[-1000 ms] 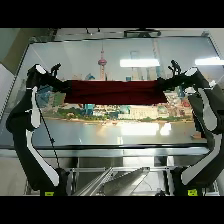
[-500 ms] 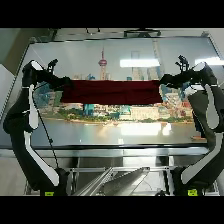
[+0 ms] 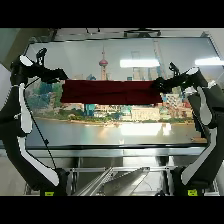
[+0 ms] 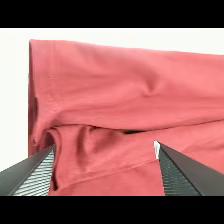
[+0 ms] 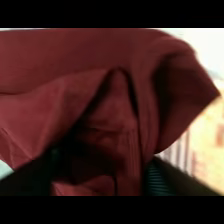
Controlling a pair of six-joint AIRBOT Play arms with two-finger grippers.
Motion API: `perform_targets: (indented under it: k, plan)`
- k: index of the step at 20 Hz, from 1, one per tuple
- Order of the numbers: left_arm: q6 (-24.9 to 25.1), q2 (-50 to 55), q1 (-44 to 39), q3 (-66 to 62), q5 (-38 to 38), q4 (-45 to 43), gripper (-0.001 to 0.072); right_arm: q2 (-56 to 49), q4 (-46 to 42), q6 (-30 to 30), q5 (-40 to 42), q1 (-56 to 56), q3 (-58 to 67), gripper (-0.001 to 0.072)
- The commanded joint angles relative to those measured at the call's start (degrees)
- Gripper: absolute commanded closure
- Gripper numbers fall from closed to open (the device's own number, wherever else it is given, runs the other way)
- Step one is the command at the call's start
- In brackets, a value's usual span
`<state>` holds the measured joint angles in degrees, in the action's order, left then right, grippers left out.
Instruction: Fold the shirts.
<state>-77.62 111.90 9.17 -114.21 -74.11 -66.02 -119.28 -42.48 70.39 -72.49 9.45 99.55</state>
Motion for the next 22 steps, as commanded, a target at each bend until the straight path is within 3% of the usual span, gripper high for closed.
perform_targets:
  k: [1,2,3,4,5,12,18,22]
  plan:
    - [0.0,-1.4,-0.4,0.0,0.5,3.5,0.0015,-0.5,2.7,-1.5,0.8,-1.9,0.1,0.0412]
    - [0.0,-1.4,-0.8,0.0,0.5,5.4,0.0050,-0.5,2.9,-1.5,0.8,-2.2,0.1,0.0647]
    - [0.0,-1.4,-1.4,0.0,0.5,6.8,0.0247,-0.4,3.9,-1.9,0.7,-2.2,0.1,0.0691]
    - [0.1,-1.4,-2.6,0.0,0.7,7.4,0.0488,-0.2,5.1,-2.4,0.0,-2.0,0.1,0.0691]
    - [0.2,-1.4,-4.2,0.0,0.9,7.3,0.0685,0.4,5.7,-3.1,-0.6,-1.8,0.1,0.0691]
    - [-3.3,1.5,-20.9,8.5,12.4,7.3,0.0707,9.0,6.4,-2.7,-9.2,2.0,1.9,0.0693]
    - [-6.7,14.9,-36.5,-5.1,12.0,7.6,0.0707,14.8,11.0,-1.4,-20.2,5.2,5.9,0.0693]
    - [-9.6,17.2,-40.4,-6.6,15.9,7.8,0.0706,17.4,13.5,-1.4,-21.0,5.5,7.4,0.0693]
